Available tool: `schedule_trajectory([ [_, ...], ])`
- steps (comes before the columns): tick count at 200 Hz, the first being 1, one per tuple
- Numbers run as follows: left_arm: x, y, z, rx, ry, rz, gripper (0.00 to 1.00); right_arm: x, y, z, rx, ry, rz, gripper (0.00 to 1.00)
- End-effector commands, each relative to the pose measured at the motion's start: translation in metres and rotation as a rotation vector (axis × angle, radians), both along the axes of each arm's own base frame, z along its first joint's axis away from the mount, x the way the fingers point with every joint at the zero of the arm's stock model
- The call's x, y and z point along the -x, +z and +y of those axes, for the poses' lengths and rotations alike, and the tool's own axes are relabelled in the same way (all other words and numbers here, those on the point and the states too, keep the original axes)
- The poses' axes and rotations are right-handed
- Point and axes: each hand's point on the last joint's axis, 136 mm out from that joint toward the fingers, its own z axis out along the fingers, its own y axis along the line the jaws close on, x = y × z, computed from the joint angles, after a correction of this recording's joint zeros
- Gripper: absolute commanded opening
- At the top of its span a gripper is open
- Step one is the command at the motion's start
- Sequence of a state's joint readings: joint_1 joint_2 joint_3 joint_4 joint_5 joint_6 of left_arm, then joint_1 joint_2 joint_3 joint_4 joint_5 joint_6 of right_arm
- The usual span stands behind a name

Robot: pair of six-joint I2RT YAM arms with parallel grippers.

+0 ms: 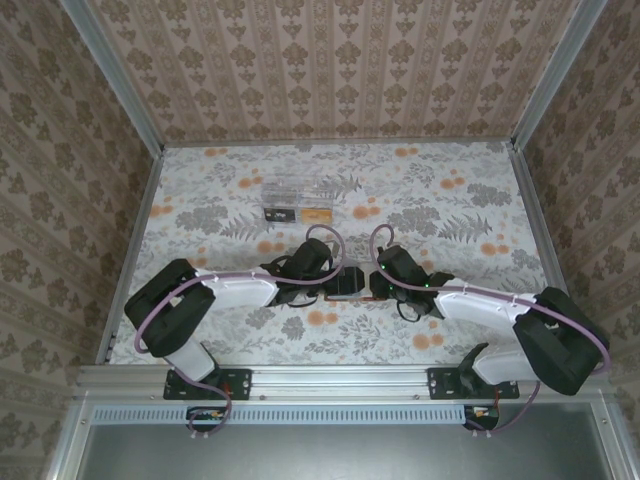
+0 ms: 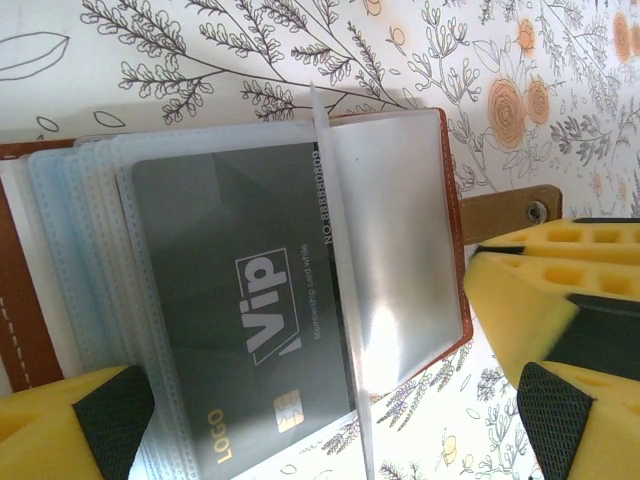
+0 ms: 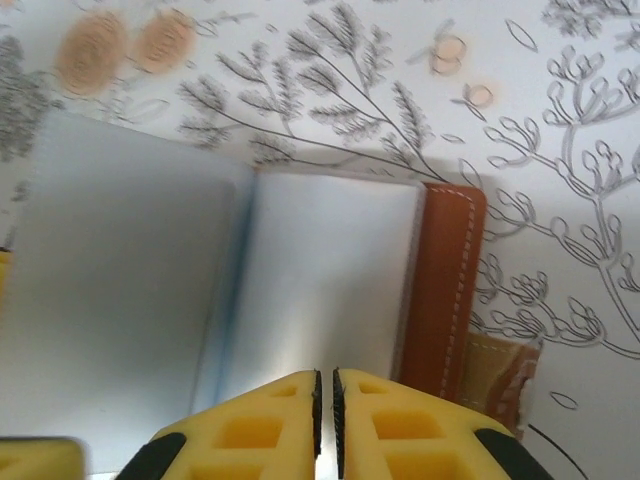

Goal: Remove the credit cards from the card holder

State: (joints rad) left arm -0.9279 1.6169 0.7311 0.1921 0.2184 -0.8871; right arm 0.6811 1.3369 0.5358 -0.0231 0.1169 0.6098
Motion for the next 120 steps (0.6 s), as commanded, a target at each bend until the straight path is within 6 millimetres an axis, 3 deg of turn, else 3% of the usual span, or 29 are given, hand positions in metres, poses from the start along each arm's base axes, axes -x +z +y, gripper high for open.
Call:
schedule_trajectory([
  [1,0.008,-0.011,0.001,-0.025,-0.011,0.048,0.99,0.007,-0.023,-0.026,0.088,-0.094,0.058,0.15],
  [41,0.008,-0.012,0.000,-0.024,-0.018,0.047,0.99,0.009,-0.029,-0.017,0.023,-0.071,0.074,0.15],
  [92,0.013,-0.015,-0.015,0.020,-0.056,0.072,1.00,0.015,-0.056,0.001,-0.029,-0.027,0.169,0.13],
  [120,0.013,-0.013,-0.015,0.020,-0.061,0.065,1.00,0.014,-0.056,0.003,-0.037,-0.025,0.172,0.13],
])
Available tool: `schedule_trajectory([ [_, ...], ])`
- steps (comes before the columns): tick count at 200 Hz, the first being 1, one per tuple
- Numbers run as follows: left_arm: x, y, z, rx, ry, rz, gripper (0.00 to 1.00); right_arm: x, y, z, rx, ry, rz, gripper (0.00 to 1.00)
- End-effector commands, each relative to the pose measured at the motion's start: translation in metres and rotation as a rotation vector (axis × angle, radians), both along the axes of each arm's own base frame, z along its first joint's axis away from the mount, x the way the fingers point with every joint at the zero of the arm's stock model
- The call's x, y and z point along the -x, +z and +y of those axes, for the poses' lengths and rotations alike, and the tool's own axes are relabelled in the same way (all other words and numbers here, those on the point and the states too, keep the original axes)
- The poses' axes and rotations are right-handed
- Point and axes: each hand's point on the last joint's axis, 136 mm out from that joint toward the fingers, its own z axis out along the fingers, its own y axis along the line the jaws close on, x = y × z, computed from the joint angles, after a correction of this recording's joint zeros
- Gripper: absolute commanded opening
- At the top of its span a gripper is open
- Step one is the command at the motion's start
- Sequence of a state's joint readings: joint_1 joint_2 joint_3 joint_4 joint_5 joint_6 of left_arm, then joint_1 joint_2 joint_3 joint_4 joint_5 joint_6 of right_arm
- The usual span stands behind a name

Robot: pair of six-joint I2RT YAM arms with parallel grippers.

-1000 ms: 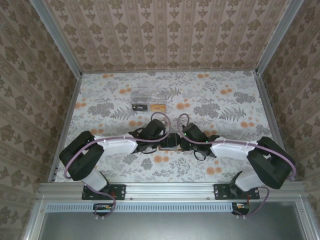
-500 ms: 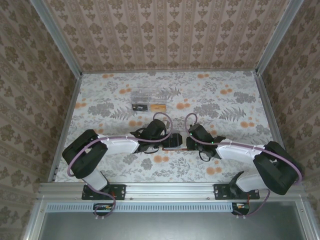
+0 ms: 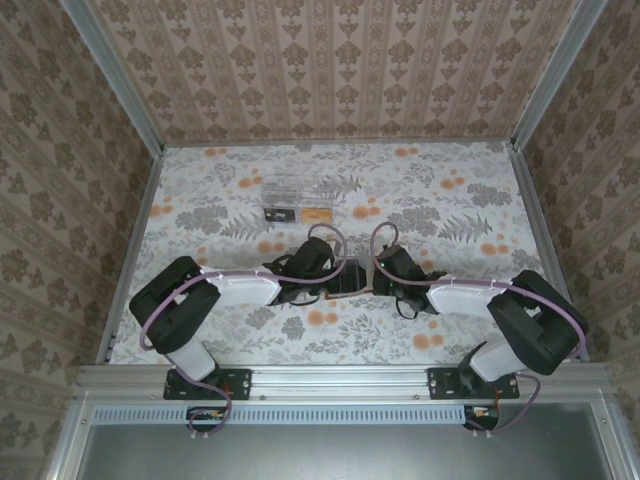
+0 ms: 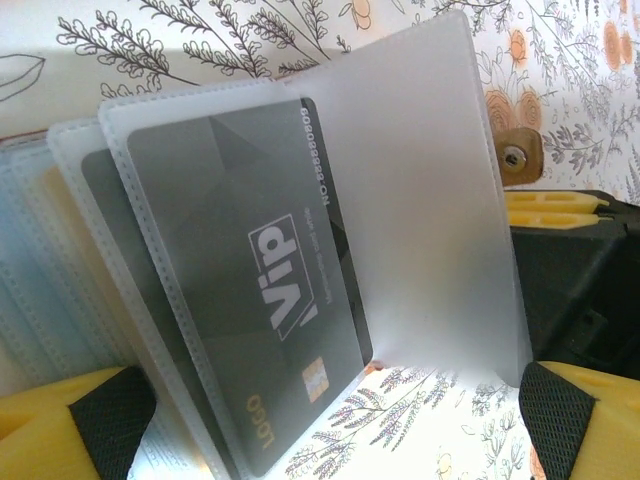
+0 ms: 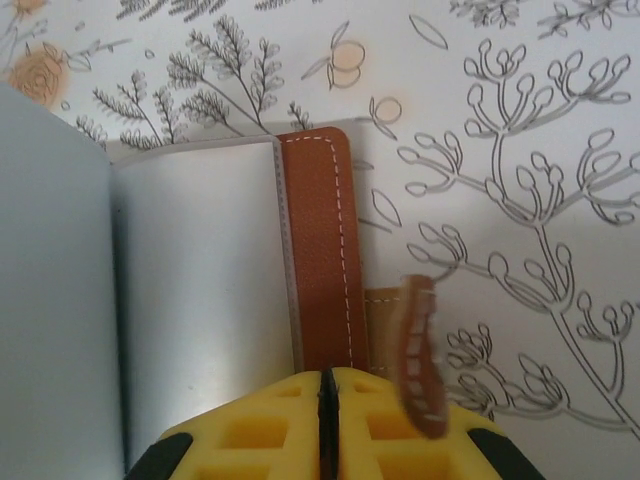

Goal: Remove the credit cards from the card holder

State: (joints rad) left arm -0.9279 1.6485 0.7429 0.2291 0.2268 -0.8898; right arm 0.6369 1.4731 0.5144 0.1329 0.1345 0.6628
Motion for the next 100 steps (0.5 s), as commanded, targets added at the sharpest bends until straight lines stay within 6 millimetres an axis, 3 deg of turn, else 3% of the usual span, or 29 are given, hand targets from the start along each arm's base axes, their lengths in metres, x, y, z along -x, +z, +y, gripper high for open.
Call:
schedule_trajectory([
  [1,0.017,-0.012,-0.008,0.002,-0.058,0.067,1.00,0.032,-0.030,0.011,-0.027,0.072,0.163,0.13],
  [54,0.012,-0.004,0.006,-0.031,-0.029,0.033,1.00,0.031,-0.020,0.000,0.010,0.049,0.134,0.14],
  [81,0.010,0.000,0.012,-0.036,-0.019,0.023,1.00,0.027,-0.009,-0.023,0.068,-0.036,0.092,0.16],
  [100,0.009,0.003,0.015,-0.042,-0.015,0.014,1.00,0.024,0.014,-0.036,0.053,-0.080,0.022,0.19],
])
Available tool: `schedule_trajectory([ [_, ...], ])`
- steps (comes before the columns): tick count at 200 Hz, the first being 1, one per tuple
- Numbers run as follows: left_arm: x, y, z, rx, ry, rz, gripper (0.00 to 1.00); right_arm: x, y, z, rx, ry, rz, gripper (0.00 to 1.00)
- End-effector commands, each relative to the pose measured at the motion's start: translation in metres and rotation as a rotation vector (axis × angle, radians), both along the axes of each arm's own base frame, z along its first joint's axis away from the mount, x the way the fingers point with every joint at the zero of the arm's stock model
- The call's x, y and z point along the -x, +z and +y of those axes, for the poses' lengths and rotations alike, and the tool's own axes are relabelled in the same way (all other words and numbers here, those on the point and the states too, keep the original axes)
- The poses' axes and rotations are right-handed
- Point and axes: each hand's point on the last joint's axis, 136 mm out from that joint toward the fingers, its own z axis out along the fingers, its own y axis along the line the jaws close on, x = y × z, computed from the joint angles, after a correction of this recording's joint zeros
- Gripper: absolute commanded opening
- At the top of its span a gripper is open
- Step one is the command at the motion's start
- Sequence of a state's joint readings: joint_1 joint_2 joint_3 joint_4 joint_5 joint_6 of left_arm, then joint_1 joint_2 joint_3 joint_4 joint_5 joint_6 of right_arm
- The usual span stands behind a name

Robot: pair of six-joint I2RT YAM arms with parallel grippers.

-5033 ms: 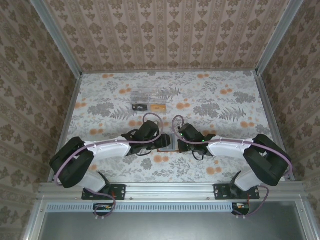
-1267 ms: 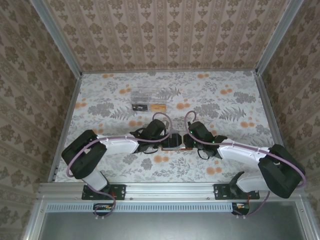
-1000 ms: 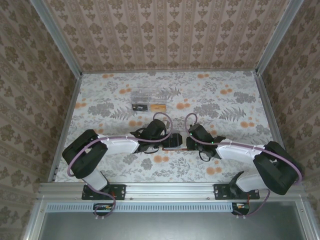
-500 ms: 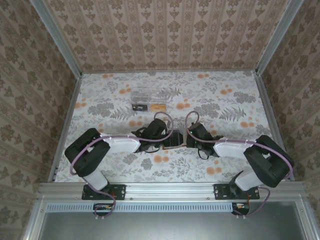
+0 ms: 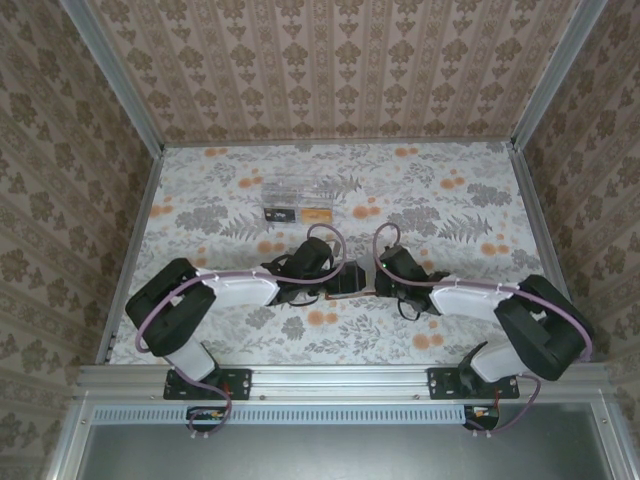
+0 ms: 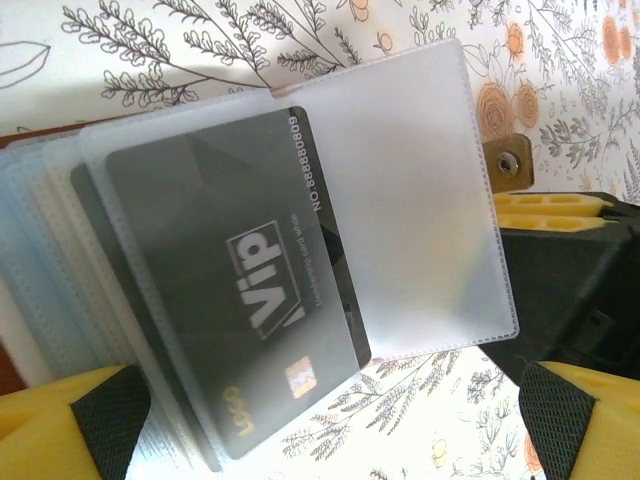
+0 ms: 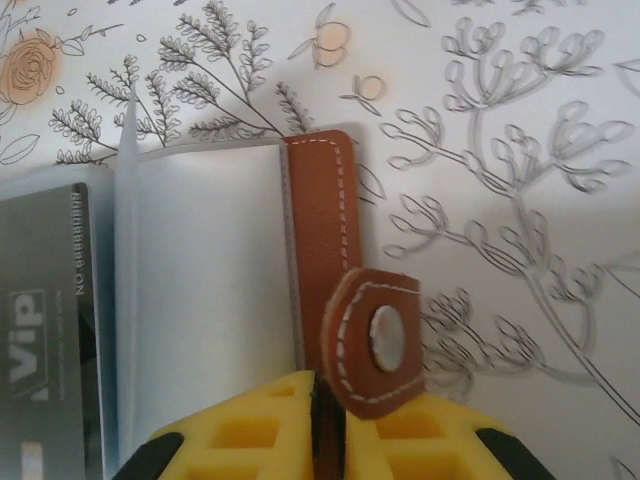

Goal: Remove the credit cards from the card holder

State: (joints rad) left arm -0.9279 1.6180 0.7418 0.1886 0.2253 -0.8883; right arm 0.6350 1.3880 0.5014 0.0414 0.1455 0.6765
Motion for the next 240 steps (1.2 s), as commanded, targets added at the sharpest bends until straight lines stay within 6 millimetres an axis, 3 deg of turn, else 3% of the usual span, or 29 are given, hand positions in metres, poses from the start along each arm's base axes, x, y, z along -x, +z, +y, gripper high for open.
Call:
schedule_trajectory([
  [1,0.006,-0.002,0.011,-0.033,-0.016,0.009,1.00,0.013,0.007,-0.026,0.041,-0.061,0.004,0.19],
  [36,0.002,0.005,0.018,-0.037,-0.002,-0.008,1.00,0.011,0.045,-0.025,0.004,-0.024,-0.077,0.25],
  [69,-0.005,0.009,0.037,-0.058,0.040,-0.023,0.97,0.006,0.071,0.002,-0.096,0.079,-0.106,0.25],
  [81,-0.007,0.008,0.044,-0.067,0.055,-0.024,0.82,0.005,0.077,0.017,-0.147,0.122,-0.100,0.23],
  [106,-0.010,0.003,0.054,-0.085,0.083,-0.011,0.34,-0.001,0.079,0.043,-0.234,0.181,-0.063,0.20],
  [137,-0.013,-0.008,0.055,-0.120,0.085,0.012,0.00,-0.008,0.073,0.070,-0.304,0.232,0.002,0.20],
  [195,-0.012,-0.034,0.051,-0.153,0.079,0.067,0.00,-0.017,0.031,0.076,-0.283,0.207,0.124,0.18],
  [240,-0.012,-0.038,0.052,-0.159,0.085,0.077,0.00,-0.018,0.010,0.071,-0.288,0.181,0.170,0.18],
])
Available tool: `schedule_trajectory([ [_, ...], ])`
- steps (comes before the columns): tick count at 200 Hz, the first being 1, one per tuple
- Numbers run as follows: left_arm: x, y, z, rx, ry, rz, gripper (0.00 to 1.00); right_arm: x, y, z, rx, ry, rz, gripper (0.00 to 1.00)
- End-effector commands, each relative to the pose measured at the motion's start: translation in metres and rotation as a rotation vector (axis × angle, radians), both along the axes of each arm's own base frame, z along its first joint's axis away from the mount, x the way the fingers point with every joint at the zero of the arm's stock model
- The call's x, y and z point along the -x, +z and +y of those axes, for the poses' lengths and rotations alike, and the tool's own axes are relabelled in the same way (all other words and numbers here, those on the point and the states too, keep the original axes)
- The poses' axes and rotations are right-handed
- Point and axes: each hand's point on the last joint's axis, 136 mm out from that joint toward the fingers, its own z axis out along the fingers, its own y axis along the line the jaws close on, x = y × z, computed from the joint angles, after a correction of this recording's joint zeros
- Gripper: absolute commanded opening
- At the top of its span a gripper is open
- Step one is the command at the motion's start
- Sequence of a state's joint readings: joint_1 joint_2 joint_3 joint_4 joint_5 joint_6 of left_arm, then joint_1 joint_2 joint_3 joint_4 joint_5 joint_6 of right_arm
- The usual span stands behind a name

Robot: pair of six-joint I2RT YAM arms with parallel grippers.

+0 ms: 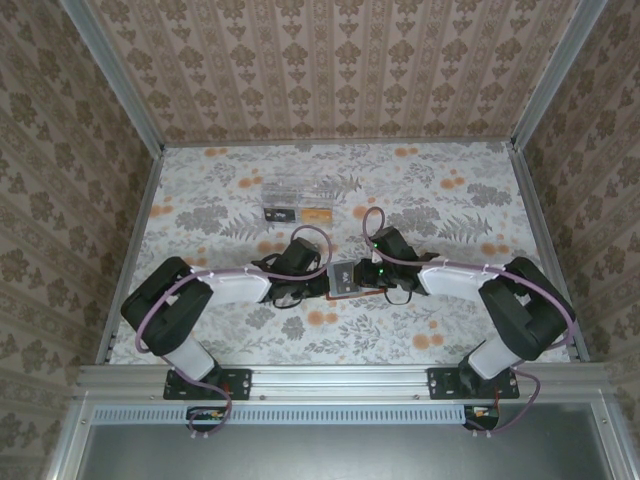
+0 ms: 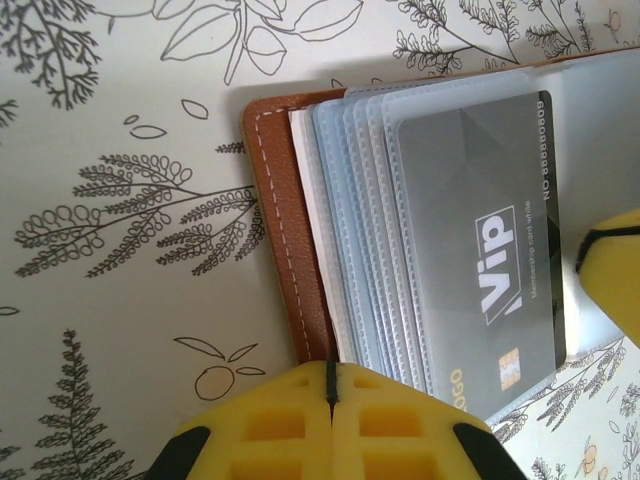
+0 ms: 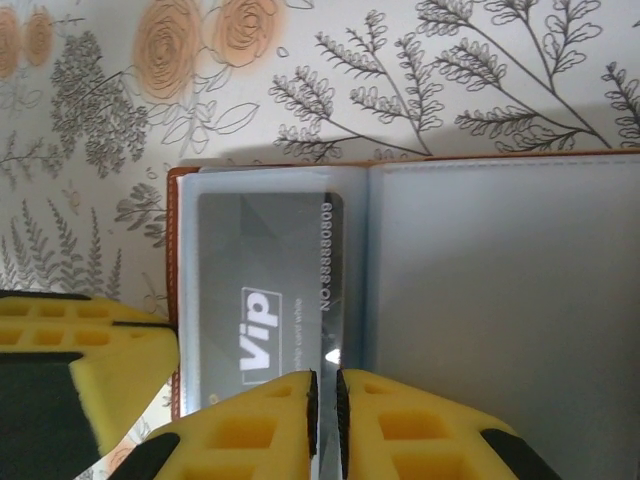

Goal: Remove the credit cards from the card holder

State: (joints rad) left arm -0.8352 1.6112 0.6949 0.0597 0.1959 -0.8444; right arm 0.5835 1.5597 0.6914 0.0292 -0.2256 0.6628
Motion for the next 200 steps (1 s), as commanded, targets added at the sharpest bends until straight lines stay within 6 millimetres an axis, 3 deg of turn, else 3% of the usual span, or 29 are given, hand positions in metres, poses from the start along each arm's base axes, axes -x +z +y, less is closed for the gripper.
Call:
schedule_trajectory([
  [1,-0.002,-0.003,-0.001,-0.004,0.007,0.013,0.00,-0.005,-0.001,0.006,-0.046,-0.004,0.015,0.18],
  [111,0.002,-0.010,-0.006,-0.021,-0.011,0.032,0.00,-0.004,-0.015,0.010,-0.098,-0.016,0.068,0.19],
  [141,0.003,-0.010,-0.007,-0.023,-0.014,0.033,0.00,-0.003,-0.013,0.011,-0.119,-0.014,0.070,0.14],
  [167,0.004,-0.011,-0.007,-0.025,-0.014,0.036,0.00,-0.003,-0.011,0.011,-0.133,-0.021,0.068,0.00],
  [200,0.005,-0.013,-0.004,-0.037,-0.011,0.040,0.00,-0.003,-0.008,0.002,-0.130,-0.048,0.055,0.00],
])
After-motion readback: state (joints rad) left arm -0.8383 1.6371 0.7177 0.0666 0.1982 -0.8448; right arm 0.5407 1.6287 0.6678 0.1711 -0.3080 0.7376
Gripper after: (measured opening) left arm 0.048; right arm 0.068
